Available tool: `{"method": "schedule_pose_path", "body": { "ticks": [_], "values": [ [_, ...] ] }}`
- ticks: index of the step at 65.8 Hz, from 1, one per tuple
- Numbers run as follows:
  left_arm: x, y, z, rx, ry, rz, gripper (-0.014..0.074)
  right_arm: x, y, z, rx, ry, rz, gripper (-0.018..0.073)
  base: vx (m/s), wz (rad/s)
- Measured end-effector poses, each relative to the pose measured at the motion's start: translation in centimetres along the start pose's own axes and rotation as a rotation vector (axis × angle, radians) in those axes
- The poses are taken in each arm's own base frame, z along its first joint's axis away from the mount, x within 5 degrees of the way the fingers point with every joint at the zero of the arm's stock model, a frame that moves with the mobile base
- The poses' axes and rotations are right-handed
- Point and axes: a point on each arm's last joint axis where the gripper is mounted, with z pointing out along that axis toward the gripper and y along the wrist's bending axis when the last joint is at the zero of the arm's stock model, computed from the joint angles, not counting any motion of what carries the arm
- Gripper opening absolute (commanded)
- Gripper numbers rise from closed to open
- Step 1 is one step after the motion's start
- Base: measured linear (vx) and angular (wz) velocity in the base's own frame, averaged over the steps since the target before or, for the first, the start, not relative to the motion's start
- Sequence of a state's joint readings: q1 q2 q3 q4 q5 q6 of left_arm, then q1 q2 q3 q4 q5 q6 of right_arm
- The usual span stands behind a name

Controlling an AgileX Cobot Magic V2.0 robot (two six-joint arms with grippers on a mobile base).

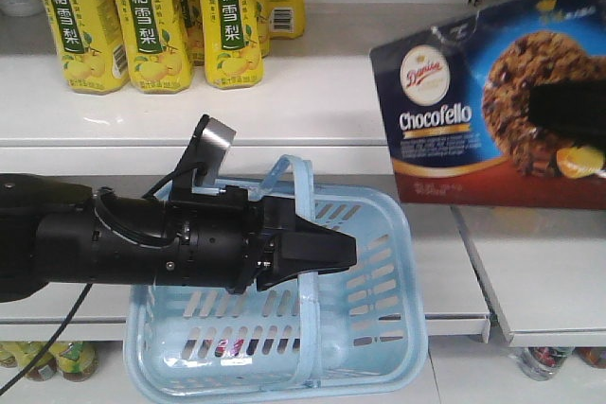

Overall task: Left arm holds basket, right arm returns cookies
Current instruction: 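Lift the cookie box out of the basket with the right gripper, then set the cookie box upright on the upper shelf and open the right gripper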

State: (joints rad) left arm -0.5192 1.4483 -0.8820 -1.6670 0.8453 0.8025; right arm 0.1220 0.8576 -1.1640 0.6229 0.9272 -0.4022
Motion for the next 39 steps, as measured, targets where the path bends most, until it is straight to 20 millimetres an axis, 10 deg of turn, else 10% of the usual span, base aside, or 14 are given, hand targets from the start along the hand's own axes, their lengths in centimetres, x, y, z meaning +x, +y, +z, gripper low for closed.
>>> {"method": "schedule_pose_path", "body": {
  "ticks": [17,39],
  "values": [
    [0.0,0.0,0.0,0.000,0.000,0.000,-0.0003,-2.7,-2.4,1.4,0.179,-0.158,-0.041,0.0109,0.00,0.00],
    [0.0,0.0,0.0,0.000,0.000,0.000,-0.0003,-2.8,-7.4,8.5,0.293,-0.100,-0.008,0.0112,0.00,0.00]
  ]
}}
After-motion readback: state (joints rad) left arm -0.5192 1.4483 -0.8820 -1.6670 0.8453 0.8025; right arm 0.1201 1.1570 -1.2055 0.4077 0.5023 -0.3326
